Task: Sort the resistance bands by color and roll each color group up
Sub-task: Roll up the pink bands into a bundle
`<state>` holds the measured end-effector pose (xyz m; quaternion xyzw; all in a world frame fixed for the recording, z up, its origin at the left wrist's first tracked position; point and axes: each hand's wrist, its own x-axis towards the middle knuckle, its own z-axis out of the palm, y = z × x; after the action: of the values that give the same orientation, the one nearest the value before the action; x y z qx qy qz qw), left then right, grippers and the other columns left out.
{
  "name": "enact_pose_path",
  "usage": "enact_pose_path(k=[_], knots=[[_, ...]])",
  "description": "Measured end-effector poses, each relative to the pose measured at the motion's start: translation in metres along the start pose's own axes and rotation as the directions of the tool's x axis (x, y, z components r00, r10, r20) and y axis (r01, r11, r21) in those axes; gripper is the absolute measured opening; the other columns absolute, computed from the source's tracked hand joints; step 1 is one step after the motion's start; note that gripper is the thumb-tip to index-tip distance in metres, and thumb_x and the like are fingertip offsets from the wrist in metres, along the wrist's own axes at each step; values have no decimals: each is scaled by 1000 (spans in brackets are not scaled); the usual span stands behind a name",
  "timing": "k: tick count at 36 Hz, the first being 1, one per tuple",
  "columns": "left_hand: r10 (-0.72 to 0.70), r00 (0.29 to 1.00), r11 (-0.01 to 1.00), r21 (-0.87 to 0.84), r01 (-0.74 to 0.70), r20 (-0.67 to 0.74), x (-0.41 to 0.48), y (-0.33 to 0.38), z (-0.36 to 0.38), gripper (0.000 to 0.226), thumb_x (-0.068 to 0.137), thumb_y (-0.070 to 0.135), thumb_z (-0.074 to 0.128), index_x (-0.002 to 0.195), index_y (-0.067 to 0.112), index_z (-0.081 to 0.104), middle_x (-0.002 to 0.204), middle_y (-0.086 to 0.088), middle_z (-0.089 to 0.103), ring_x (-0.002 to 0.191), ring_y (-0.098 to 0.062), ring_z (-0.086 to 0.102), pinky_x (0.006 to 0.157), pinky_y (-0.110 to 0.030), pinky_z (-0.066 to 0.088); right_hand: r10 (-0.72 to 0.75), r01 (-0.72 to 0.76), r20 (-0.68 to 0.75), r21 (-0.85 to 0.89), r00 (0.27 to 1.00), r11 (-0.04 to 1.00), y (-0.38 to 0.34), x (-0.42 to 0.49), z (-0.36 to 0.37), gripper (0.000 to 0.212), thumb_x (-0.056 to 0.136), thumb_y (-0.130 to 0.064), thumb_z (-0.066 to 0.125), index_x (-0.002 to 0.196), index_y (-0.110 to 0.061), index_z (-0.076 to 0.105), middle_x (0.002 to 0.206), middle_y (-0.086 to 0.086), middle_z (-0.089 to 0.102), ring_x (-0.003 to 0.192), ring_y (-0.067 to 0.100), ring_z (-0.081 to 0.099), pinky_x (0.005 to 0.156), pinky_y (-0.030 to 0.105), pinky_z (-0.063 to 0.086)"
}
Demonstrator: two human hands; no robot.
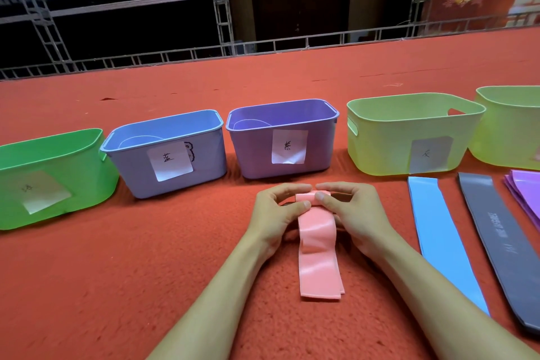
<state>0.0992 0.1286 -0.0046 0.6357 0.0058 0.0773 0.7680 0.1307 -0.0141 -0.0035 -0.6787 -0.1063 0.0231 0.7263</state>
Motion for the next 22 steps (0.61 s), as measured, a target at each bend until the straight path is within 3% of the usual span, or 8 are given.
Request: enact_pose_path(k=[4,9,14,19,22], knots=[[-7,1000,996,-90,8,15,2,1,2,16,81,-1,69,95,8,71,95,-12,72,83,-21,69,71,-26,57,-16,16,-11,-9,1000,1000,1,0,-1,19,80,-8,74,98,-13,73,86,8,75,80,26,72,68,41,60],[-19,1000,997,-74,19,10,6,-3,2,16,93,6,58,103,13,69,99,-5,73,92,-17,68,82,-27,57,-56,55,-14,-46,998,997,1,1,-1,22,79,-3,74,94,-20,74,92,3,75,86,18,71,71,34,58],[-54,998,998,-12,54,27,5,-6,4,15,96,15,55,107,12,66,105,-9,71,91,-21,67,74,-26,56,-109,108,-13,-83,994,991,-1,0,-3,27,78,3,73,98,-15,72,94,-4,73,80,-1,67,65,14,51],[-64,998,998,-2,64,29,5,-7,5,21,97,19,53,111,8,64,105,-10,70,78,-14,66,64,-21,53,-130,130,-1,-83,992,988,-1,0,-3,32,77,8,71,94,-19,72,94,-6,72,79,-5,66,66,12,50],[-34,999,999,18,33,31,5,-9,3,17,97,15,54,107,9,66,106,-13,70,87,-20,66,71,-26,56,-133,133,4,-91,991,987,0,1,-3,33,76,9,71,94,-19,72,94,-4,73,83,1,68,73,18,53]])
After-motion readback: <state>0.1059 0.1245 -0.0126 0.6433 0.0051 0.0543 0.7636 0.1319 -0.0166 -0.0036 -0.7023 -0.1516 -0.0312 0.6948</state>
